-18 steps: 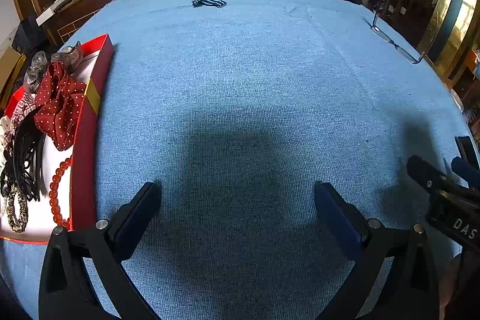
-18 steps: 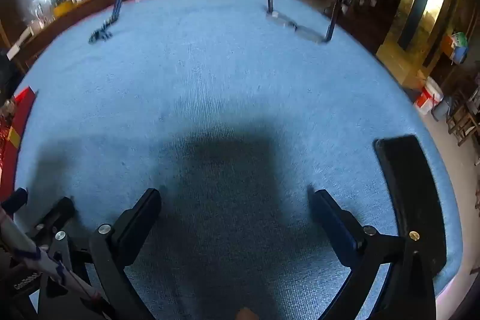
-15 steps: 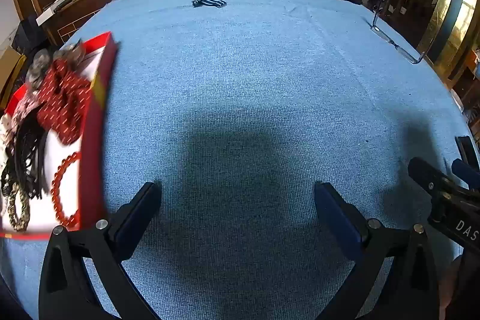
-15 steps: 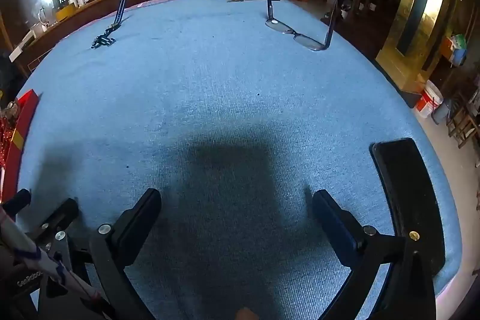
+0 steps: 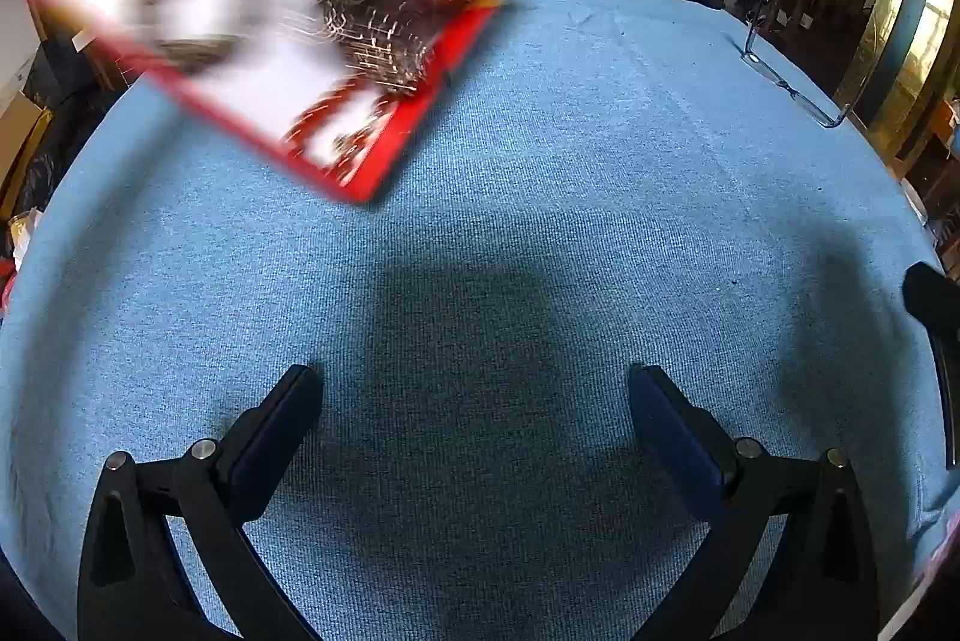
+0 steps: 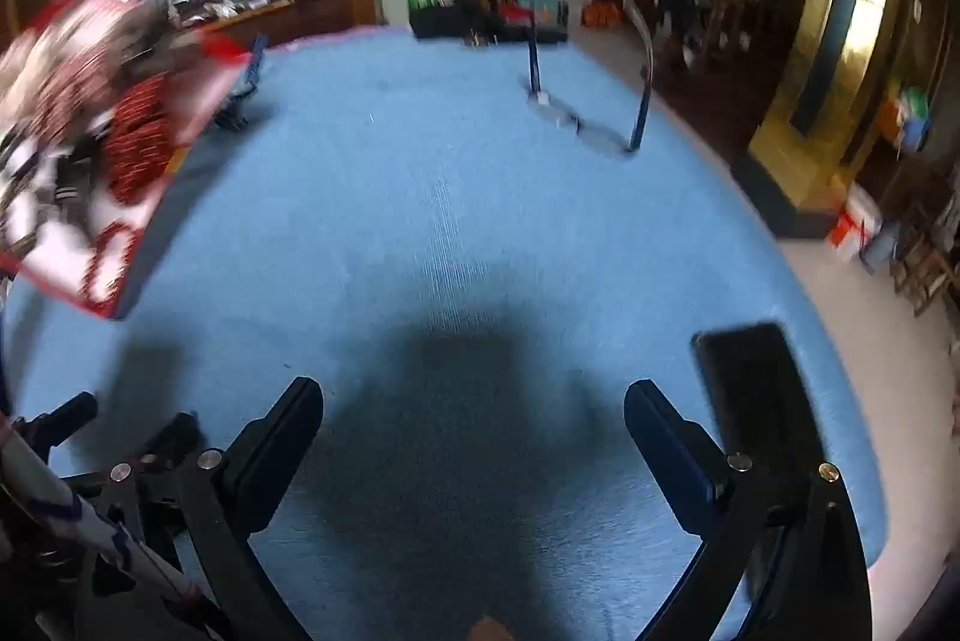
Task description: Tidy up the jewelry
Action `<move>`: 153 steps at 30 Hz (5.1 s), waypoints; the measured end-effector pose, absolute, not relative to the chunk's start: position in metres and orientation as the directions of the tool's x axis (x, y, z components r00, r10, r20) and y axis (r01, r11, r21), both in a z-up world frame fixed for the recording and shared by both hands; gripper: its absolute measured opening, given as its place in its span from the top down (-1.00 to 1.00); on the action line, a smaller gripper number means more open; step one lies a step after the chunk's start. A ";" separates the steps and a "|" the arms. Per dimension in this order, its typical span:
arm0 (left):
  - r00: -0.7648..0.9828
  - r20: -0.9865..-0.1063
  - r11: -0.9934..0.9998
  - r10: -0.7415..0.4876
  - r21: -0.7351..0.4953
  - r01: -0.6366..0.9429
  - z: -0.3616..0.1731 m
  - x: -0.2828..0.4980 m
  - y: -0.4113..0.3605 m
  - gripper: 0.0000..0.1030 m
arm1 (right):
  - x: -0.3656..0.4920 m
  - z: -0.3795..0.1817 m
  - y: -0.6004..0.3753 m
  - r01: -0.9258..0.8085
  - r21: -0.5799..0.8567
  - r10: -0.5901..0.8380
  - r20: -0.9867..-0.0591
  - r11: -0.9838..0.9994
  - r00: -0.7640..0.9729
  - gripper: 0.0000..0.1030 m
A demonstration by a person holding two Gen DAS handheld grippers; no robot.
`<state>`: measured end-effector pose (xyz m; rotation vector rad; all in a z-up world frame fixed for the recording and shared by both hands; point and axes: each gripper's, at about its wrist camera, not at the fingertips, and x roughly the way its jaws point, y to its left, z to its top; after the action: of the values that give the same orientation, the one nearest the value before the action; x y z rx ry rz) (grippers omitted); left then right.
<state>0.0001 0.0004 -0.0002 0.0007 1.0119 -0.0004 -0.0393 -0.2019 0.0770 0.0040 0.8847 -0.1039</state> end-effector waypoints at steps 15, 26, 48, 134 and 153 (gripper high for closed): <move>0.530 -0.848 1.000 0.000 0.001 0.001 0.000 0.000 0.000 -1.00 | -0.036 0.064 -0.195 0.075 -0.035 -0.073 -0.806 0.997 0.587 -0.98; 0.531 -0.848 1.000 0.000 0.000 0.001 -0.001 -0.001 0.000 -1.00 | -0.046 0.069 -0.188 0.048 -0.028 -0.051 -0.791 0.998 0.609 -0.98; 0.612 -0.789 0.999 0.042 0.046 -0.009 0.031 -0.030 0.006 -1.00 | -0.072 0.073 -0.192 0.090 -0.044 -0.091 -0.773 0.995 0.627 -0.98; 0.673 -0.737 0.994 -0.062 -0.103 -0.022 0.116 -0.046 0.140 -0.96 | -0.053 0.123 -0.211 0.043 0.154 0.091 -0.759 0.987 0.645 -0.64; 0.518 -0.837 0.923 -0.175 0.044 0.382 0.048 -0.002 0.024 0.06 | -0.053 0.112 -0.229 0.084 0.183 0.092 -0.777 0.980 0.622 -0.64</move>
<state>-0.0020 0.0237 0.0482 0.2344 0.9714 -0.3377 -0.0535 -0.2293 0.1123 0.2097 0.9009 0.0044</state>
